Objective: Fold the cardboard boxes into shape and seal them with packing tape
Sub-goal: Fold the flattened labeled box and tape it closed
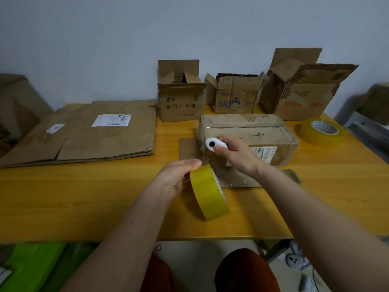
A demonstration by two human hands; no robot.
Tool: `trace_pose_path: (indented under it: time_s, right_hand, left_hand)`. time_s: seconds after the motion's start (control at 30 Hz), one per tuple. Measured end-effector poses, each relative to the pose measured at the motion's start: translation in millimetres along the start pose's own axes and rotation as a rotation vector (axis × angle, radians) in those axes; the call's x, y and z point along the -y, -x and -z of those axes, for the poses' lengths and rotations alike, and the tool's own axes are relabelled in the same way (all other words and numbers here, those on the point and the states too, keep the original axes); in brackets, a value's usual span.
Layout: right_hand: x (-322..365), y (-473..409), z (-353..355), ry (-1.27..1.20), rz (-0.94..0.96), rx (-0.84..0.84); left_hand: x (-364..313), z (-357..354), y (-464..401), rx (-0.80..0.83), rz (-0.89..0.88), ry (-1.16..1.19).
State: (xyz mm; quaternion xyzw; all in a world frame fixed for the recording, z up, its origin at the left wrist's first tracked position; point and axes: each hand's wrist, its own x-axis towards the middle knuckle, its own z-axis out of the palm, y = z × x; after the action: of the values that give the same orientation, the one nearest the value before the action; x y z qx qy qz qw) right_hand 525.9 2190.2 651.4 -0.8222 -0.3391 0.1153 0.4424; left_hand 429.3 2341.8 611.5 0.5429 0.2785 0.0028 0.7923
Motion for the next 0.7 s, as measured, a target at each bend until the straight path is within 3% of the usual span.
trace_pose_path:
  time_s: [0.13, 0.27, 0.37, 0.5, 0.6, 0.7]
  right_hand:
    - [4, 12, 12, -0.206, 0.001, -0.168]
    - [-9, 29, 38, -0.247, -0.045, -0.459]
    - [-41, 45, 61, -0.281, -0.229, -0.656]
    - [-103, 78, 92, -0.164, -0.555, -0.874]
    - [-136, 108, 101, -0.059, -0.753, -0.933]
    - [-149, 124, 104, 0.035, -0.858, -0.836]
  left_hand:
    - [6, -3, 6, 0.039, -0.097, -0.013]
    - [8, -21, 15, 0.244, -0.191, -0.078]
    - [11, -46, 20, 0.361, -0.205, -0.104]
    - [17, -79, 19, 0.365, -0.232, -0.123]
    - [21, -103, 19, 0.337, -0.256, -0.131]
    - [23, -121, 20, 0.304, -0.275, -0.152]
